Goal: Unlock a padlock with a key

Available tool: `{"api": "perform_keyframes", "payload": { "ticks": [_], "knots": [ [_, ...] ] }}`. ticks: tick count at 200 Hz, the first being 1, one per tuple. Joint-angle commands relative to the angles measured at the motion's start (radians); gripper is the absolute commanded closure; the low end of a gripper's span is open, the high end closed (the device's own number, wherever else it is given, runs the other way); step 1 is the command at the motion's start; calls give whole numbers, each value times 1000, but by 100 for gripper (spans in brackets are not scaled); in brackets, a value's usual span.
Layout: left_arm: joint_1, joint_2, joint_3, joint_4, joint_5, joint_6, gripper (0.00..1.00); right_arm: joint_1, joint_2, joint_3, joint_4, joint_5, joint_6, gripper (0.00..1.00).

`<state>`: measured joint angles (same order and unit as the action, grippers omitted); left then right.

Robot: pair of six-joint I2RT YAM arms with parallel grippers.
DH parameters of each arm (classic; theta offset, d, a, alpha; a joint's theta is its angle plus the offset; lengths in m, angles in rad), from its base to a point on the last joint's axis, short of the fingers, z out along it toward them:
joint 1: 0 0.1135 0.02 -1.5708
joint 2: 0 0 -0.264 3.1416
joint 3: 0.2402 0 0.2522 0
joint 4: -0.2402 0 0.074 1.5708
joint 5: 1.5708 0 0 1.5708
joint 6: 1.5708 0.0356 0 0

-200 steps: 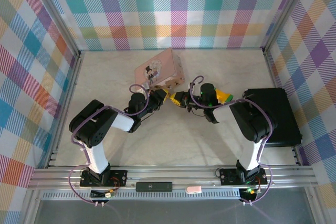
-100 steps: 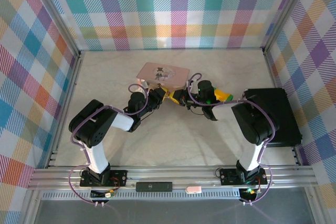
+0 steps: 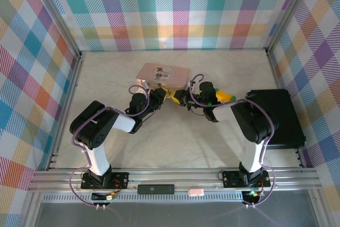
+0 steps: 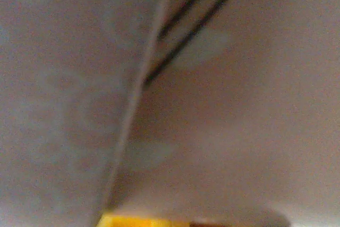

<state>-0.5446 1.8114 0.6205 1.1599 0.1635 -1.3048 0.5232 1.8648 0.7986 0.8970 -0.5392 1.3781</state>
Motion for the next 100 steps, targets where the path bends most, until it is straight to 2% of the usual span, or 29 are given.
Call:
{"api": "perform_keyframes", "payload": {
  "ticks": [1,24,41,68,79,100],
  "knots": [
    [-81,-17,14,169,252,10,100,19,43,59,89,89,52,100],
    [-86,5,15,186,257,47,100,17,63,36,161,89,132,100],
    [-86,20,18,192,290,118,100,15,92,24,251,73,252,100],
    [-86,-7,0,197,334,237,100,21,168,-7,506,89,621,100],
    [-87,-24,-9,198,342,284,100,31,168,-27,512,80,789,100],
    [-88,-14,0,208,361,313,100,51,120,-59,511,112,934,100]
  ]
}}
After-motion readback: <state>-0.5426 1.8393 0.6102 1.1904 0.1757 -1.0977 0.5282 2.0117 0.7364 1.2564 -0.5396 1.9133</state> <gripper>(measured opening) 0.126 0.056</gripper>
